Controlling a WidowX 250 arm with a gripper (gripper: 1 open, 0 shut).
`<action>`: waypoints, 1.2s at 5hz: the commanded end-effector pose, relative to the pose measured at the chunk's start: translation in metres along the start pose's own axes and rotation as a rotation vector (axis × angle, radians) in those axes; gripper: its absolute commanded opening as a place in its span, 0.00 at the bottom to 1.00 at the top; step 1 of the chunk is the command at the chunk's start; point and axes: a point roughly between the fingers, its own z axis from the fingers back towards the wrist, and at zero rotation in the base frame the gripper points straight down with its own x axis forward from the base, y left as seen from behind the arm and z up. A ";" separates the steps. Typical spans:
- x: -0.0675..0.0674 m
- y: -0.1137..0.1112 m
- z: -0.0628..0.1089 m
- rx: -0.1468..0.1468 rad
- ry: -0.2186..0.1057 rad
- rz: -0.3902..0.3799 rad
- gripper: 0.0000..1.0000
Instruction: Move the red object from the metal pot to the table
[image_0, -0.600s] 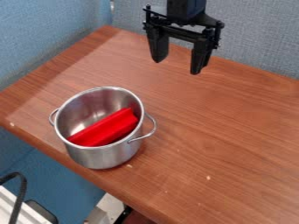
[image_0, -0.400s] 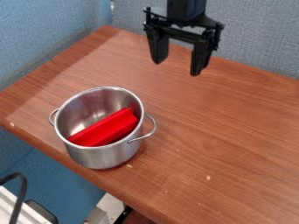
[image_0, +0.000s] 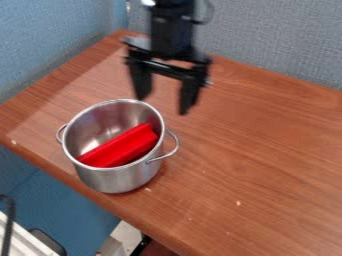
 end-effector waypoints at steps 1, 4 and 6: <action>-0.022 0.024 0.005 0.023 -0.057 -0.032 1.00; -0.024 0.059 -0.029 0.054 -0.108 -0.002 1.00; -0.024 0.061 -0.039 0.035 -0.130 0.008 1.00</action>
